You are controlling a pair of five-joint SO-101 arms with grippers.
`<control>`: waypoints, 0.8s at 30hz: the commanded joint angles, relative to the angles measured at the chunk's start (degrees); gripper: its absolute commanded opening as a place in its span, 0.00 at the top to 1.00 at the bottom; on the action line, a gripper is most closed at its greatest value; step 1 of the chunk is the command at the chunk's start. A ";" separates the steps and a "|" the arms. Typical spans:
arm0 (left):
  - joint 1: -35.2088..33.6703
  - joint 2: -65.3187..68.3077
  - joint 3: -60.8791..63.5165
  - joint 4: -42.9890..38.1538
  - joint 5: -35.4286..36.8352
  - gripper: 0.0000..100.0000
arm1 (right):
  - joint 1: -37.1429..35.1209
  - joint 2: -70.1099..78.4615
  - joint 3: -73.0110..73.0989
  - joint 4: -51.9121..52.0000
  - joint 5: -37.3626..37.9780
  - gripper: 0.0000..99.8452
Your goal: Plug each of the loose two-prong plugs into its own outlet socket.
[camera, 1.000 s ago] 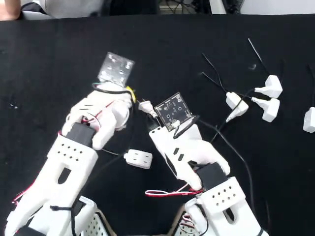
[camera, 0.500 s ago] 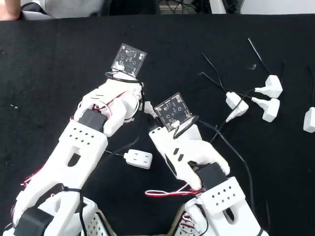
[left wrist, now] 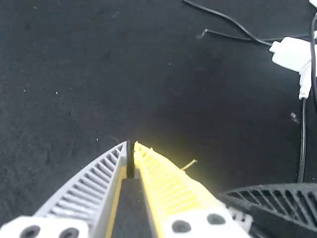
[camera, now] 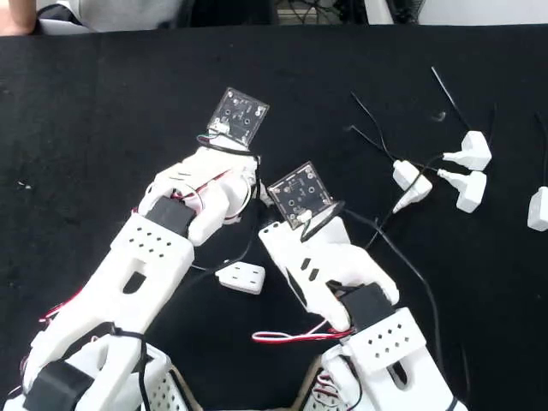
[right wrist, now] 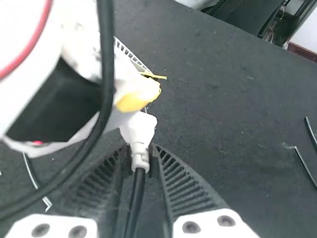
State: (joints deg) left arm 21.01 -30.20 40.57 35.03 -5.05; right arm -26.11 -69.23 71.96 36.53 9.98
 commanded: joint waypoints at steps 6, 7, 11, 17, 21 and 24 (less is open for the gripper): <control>0.40 -0.88 0.13 0.26 0.53 0.97 | -0.44 -2.07 -0.31 0.18 0.44 0.99; 0.40 -0.88 -0.31 0.26 0.53 0.97 | -0.44 -2.07 -0.31 0.18 0.44 0.99; 0.31 -0.88 -0.92 0.35 0.44 0.97 | -0.44 -2.07 -0.31 0.18 0.44 0.99; -7.16 -6.59 -0.04 0.88 0.53 0.97 | -0.18 -1.54 -3.21 4.92 0.35 0.99; -14.37 -14.59 2.07 9.49 0.62 0.97 | -0.26 -1.45 -10.42 15.03 4.13 0.99; -19.12 -19.34 5.93 16.53 0.35 0.97 | -0.35 -1.45 -14.81 20.66 9.41 0.99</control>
State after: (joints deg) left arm 5.89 -44.53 44.97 46.11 -5.05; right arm -26.11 -69.23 63.43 52.62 14.99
